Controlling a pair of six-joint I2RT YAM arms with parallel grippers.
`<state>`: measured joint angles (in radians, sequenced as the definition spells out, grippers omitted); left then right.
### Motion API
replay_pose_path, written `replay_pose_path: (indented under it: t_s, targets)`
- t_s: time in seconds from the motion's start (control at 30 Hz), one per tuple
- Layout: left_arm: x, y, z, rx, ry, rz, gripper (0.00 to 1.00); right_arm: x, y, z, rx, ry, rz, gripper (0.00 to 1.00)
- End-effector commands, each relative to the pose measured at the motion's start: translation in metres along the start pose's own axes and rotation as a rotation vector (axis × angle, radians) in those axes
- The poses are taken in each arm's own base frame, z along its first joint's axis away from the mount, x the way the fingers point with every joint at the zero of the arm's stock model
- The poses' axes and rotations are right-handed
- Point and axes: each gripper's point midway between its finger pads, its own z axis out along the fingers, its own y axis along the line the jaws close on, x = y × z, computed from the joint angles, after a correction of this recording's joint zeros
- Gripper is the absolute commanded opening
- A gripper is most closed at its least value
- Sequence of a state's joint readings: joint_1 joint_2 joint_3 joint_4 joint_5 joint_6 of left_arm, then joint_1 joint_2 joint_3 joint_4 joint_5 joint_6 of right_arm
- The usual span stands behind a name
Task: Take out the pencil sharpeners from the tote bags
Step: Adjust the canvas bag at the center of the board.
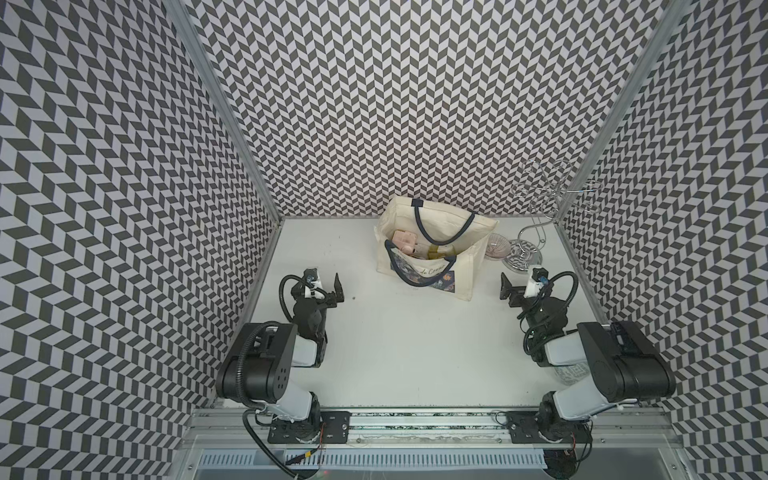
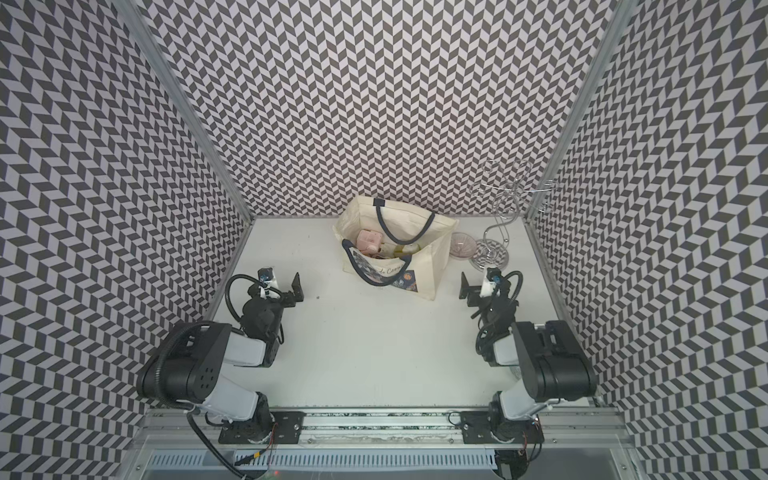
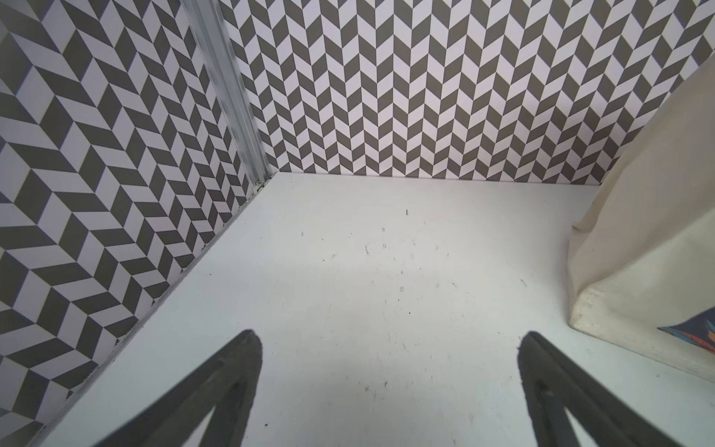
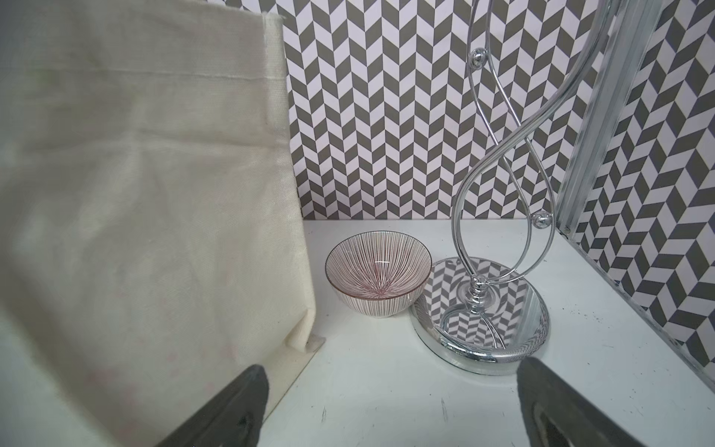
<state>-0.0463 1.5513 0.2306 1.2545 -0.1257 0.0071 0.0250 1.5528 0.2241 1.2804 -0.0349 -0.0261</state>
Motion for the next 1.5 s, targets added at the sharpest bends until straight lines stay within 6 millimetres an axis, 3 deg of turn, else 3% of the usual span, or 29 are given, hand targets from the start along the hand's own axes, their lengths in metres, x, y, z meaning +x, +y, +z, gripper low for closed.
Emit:
replay_pose_path:
  t_s: [0.0,1.0,1.2,1.23,1.3,1.4,1.47]
  targets:
    - [-0.009,-0.002,0.004,0.007,-0.032,0.003,1.00,-0.016,0.001,0.002,0.002,-0.064,-0.016,0.99]
    - [-0.010,-0.001,0.003,0.005,-0.034,0.004,1.00,-0.014,-0.002,0.004,0.020,-0.057,0.003,1.00]
    - [-0.012,-0.012,-0.005,0.056,-0.059,0.040,1.00,-0.020,0.003,0.001,-0.004,-0.083,-0.020,0.99]
    - [-0.015,-0.014,-0.008,0.061,-0.073,0.046,1.00,-0.013,0.004,-0.007,-0.010,-0.068,-0.023,0.99]
    - [-0.021,-0.018,-0.017,0.076,-0.106,0.061,1.00,-0.016,0.007,-0.016,-0.016,-0.097,-0.034,0.99]
    - [-0.040,-0.023,-0.033,0.050,-0.161,0.090,1.00,-0.036,0.002,-0.049,0.020,-0.221,-0.020,0.99]
    - [-0.052,-0.041,-0.037,0.072,-0.134,0.103,0.99,-0.051,-0.007,-0.073,0.071,-0.301,0.006,1.00]
